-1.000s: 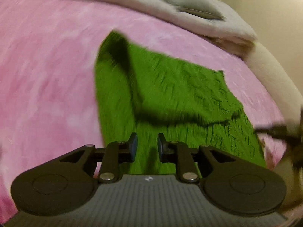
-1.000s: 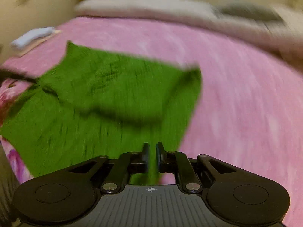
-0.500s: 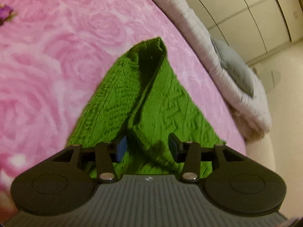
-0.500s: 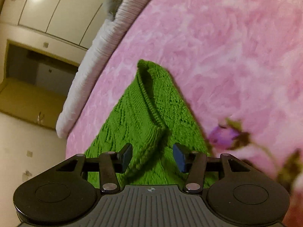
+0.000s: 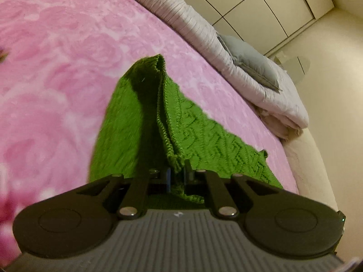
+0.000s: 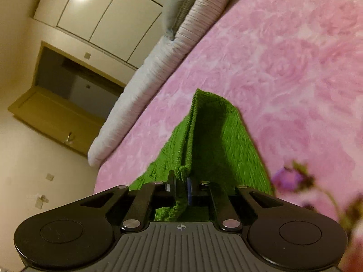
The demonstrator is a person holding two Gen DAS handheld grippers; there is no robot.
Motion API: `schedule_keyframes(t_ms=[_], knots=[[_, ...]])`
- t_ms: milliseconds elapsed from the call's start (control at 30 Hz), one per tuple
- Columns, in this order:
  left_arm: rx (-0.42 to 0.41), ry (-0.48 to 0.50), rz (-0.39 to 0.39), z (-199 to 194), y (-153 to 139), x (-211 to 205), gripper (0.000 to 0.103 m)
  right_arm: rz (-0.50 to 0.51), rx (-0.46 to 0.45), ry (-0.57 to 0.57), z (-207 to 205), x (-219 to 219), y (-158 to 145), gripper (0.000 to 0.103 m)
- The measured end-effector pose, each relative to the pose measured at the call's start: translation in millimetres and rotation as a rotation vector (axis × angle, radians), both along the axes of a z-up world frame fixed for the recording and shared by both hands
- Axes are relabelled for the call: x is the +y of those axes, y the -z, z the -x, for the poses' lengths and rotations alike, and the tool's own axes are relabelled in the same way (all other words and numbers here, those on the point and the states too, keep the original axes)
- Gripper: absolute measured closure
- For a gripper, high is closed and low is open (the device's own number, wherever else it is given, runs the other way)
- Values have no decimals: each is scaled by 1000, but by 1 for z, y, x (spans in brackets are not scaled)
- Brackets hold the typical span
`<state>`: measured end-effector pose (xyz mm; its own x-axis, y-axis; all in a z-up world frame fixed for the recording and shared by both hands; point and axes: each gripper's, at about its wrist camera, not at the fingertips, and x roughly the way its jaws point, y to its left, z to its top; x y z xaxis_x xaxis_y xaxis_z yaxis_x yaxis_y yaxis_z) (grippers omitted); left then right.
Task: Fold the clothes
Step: 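Lift the hem with both grippers and fold it over toward the collar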
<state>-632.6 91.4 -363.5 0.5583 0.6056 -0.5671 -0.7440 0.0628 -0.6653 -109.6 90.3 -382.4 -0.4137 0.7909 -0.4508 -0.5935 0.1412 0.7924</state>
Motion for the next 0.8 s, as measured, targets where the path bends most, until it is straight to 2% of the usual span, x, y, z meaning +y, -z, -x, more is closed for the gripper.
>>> schedule_keyframes(t_ms=[133,267,467,800], knots=[[24,17,25,2,13,-36,96,51,-27,-9,4,-33,11,96],[-4,-20,22,10,15,-56,97,69,9,17,2,-58,22,96],[46,10,-28,7,0,-67,97,21,-22,13,7,-74,8,96],[108,22,-30,2,1,-79,97,36,-49,8,9,-87,11,96]])
